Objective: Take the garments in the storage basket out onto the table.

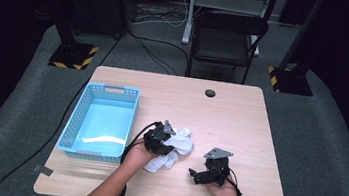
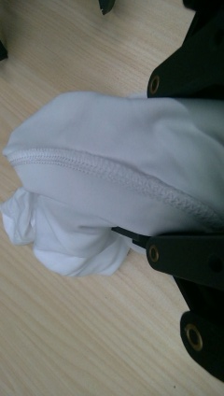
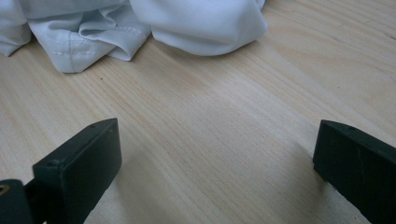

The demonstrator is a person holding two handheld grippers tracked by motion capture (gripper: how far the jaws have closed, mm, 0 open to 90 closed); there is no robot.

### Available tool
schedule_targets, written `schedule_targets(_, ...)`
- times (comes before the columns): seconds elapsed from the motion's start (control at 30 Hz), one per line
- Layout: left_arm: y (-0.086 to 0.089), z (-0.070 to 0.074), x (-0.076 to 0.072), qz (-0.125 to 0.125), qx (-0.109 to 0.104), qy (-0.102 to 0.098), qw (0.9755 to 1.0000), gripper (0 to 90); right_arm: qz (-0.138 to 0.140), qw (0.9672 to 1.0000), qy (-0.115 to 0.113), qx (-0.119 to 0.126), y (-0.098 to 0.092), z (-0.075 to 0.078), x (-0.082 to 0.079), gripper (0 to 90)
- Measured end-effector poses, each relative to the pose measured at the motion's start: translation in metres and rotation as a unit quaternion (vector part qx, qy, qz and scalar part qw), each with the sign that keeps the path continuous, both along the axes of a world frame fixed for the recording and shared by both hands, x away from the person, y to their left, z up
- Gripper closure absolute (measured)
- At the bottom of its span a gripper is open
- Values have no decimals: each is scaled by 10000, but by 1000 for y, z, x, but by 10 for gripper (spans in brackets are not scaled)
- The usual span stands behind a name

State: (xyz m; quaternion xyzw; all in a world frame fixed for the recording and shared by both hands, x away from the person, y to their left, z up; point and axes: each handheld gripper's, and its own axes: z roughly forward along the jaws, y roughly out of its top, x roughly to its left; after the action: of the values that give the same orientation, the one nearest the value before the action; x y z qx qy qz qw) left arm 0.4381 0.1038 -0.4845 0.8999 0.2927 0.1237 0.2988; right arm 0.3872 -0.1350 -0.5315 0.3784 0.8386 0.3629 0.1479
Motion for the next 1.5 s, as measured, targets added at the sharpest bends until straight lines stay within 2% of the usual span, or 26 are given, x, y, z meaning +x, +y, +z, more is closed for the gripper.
schedule_targets(0.77,4,-15,-4,98,-37,90,9999,539,9,10000,-1,-3,0,0,0,5)
schedule_targets(0.97,4,-19,-7,205,-42,51,9998,418,10,10000,-1,-1,0,0,0,5)
schedule_targets(1.3,8,-20,-8,176,-75,67,9998,350,14,10000,-12,-24,0,0,-1,6)
schedule_targets(1.5,14,-22,-10,189,-263,122,9994,287,22,10000,-19,-27,0,0,-1,7)
